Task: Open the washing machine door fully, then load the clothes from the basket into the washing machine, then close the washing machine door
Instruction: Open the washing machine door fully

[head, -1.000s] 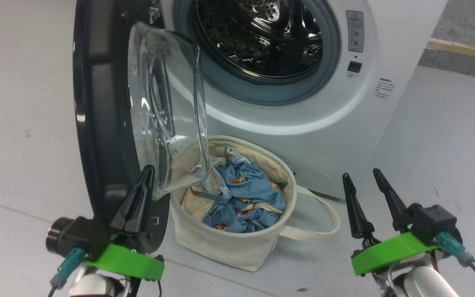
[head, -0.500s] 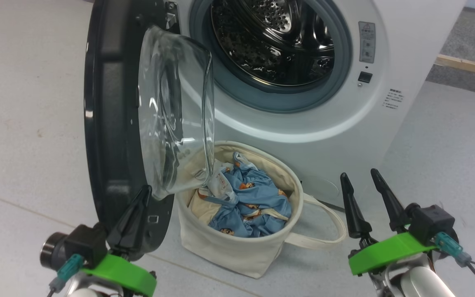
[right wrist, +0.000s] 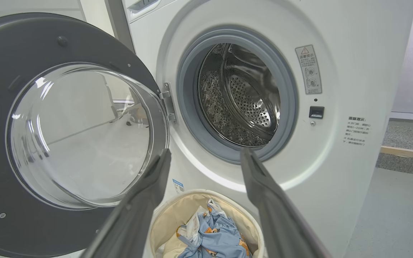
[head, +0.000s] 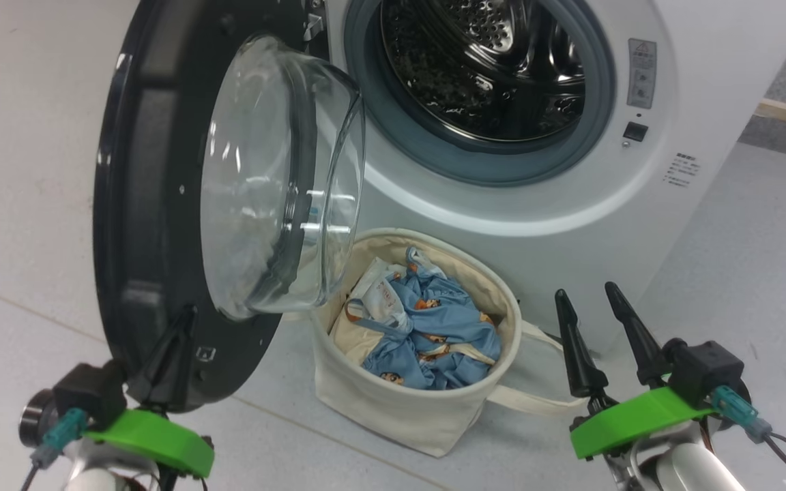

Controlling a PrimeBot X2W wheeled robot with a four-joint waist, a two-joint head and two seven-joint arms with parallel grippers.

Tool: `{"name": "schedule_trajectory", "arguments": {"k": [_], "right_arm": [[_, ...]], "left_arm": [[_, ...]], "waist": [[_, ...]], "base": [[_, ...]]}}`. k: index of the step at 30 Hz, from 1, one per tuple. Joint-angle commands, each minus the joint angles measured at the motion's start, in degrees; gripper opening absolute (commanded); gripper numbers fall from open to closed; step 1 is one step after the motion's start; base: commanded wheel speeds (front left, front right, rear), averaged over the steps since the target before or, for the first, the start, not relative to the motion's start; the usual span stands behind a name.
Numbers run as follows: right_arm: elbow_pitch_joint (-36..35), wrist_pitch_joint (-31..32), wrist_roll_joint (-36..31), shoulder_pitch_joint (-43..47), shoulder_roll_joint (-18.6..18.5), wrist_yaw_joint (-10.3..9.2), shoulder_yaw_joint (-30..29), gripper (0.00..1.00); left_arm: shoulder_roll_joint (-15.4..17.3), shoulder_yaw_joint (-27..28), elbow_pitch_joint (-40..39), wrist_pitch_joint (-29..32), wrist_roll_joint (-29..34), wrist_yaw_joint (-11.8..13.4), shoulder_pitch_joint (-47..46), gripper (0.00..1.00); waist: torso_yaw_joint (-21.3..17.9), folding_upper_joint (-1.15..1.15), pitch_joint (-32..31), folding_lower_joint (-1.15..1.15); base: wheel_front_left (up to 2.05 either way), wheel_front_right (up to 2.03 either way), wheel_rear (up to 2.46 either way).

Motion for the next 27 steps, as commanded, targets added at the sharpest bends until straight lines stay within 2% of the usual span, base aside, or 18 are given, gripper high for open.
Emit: {"name": "schedule_trajectory", "arguments": {"k": [1,11,27], "right_arm": [[-1.5,-0.7,0.3,-1.5,-0.2,0.03,1.1,1.00],[-1.3,-0.7,-0.2,-3.6,-0.8,0.03,2.1,1.00],[-0.4,-0.7,-0.1,-7.2,-0.5,0.03,4.1,1.00]], "left_arm": [[1.6,2.8,-1.4,-0.6,-0.4,0.0,-3.8,0.00],[3.5,4.5,3.9,-2.4,-3.4,-1.1,-9.0,0.00],[8.1,10.4,13.8,-4.7,-7.6,-0.8,-16.7,0.00]], "waist": [[0.3,0.00,0.3,0.00],[2.8,0.00,3.8,0.00],[5.5,0.00,8.1,0.00]], "base": [[0.00,0.00,0.00],[0.00,0.00,0.00],[0.00,0.00,0.00]]}}
